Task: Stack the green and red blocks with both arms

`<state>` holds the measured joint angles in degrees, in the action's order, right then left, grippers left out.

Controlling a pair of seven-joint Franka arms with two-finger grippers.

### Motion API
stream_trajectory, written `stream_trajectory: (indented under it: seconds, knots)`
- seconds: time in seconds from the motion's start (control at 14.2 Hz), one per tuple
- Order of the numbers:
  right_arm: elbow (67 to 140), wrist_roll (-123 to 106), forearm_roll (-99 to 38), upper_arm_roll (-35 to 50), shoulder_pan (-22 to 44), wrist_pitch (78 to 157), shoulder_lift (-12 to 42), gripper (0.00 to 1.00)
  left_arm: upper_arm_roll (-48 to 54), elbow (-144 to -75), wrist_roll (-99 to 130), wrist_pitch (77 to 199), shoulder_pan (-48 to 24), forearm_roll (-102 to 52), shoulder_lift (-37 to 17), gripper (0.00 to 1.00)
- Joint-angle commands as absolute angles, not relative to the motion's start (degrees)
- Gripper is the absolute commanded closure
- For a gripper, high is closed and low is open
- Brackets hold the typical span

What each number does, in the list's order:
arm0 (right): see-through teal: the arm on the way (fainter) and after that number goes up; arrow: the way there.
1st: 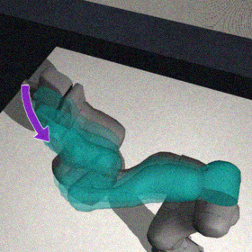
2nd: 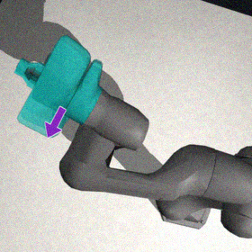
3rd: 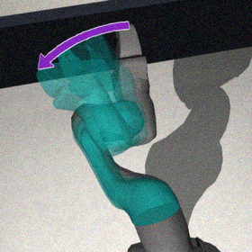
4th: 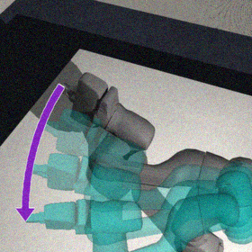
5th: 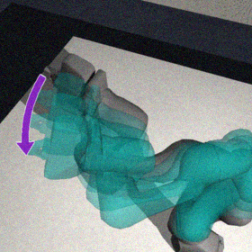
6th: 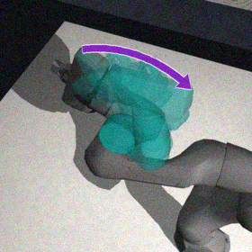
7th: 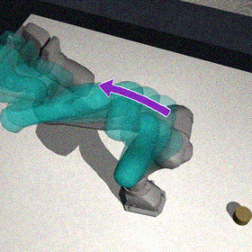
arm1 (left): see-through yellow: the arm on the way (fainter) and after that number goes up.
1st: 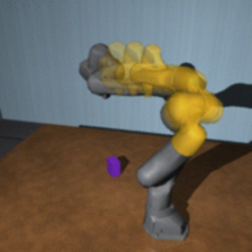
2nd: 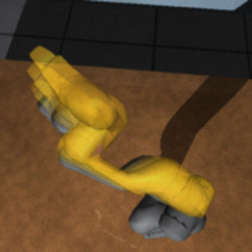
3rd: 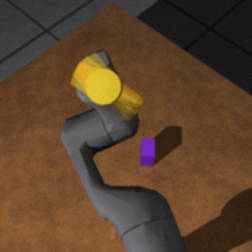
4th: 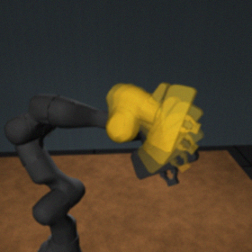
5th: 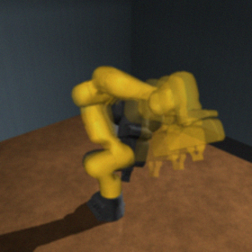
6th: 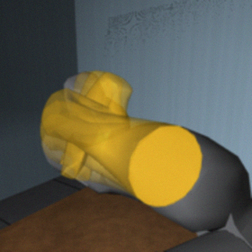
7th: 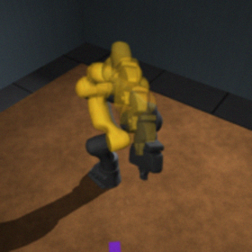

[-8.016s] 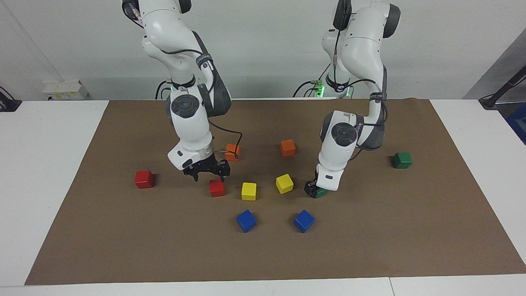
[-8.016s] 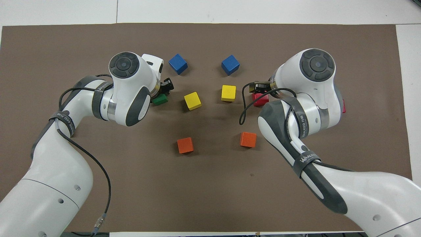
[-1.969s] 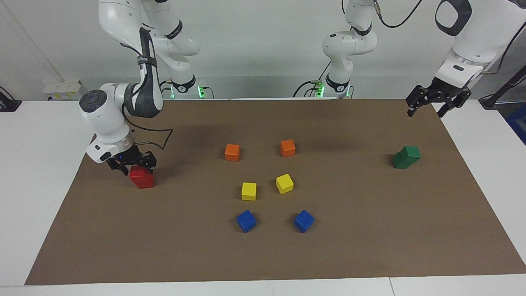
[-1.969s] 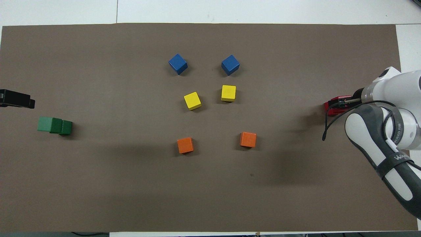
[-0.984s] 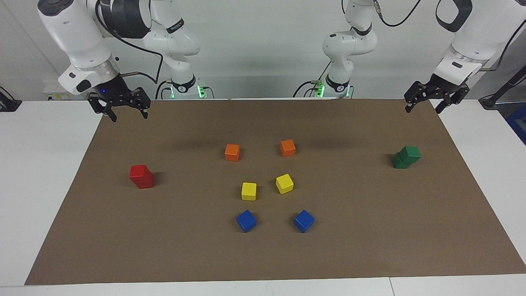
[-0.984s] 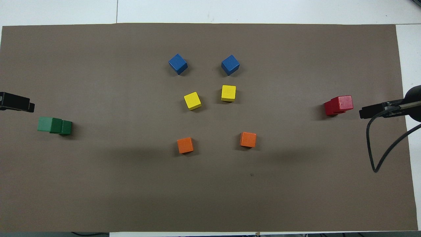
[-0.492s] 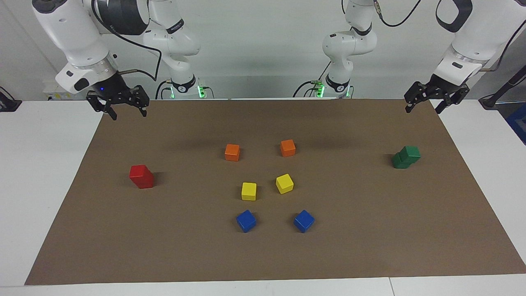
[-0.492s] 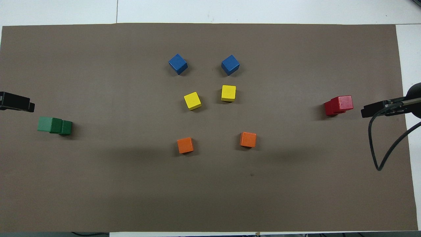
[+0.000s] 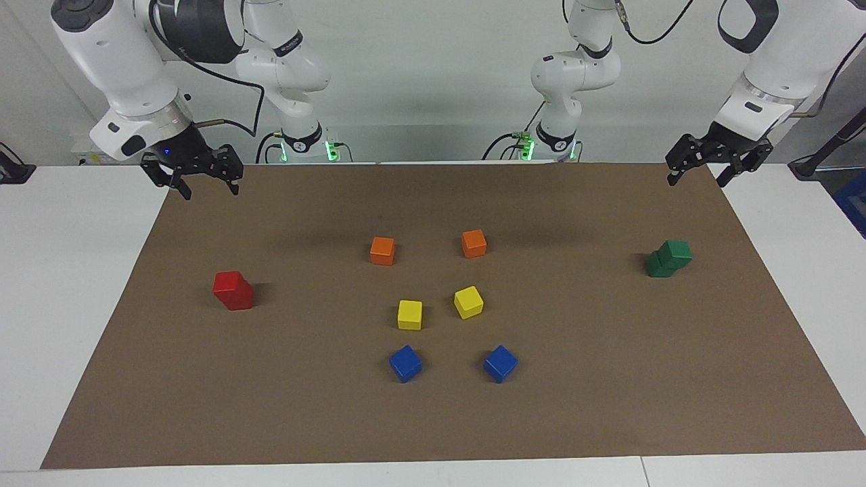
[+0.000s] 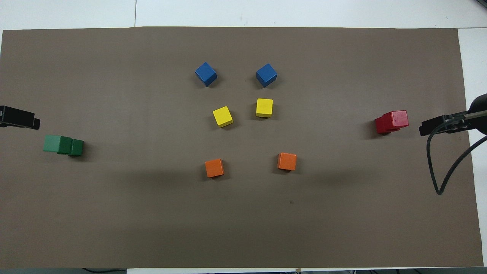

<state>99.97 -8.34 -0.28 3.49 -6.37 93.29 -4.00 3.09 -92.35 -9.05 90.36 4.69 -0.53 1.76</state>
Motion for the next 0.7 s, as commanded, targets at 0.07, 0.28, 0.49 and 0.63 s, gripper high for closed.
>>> stream_trajectory:
  seconds: [0.07,0.28,0.49,0.63]
  knots:
    - [98.35,-7.38,1.14,4.22,-6.94,92.2,-3.16,0.0,2.46,-90.44,-8.35,89.03,4.13,-1.58,0.62,0.0]
    - [98.44,-6.34,1.84,4.22,-6.94,92.11,-3.16,0.0,2.46,-90.44,-8.35,88.86,4.31,-1.58,0.53,0.0]
    - [98.44,-5.89,2.37,4.22,-7.03,92.02,-3.16,0.0,2.46,-90.35,-8.35,88.86,4.13,-1.58,0.53,0.0]
    - [98.35,-5.89,2.64,4.22,-7.03,92.11,-3.16,0.0,2.46,-90.35,-8.35,88.86,4.13,-1.67,0.53,0.0]
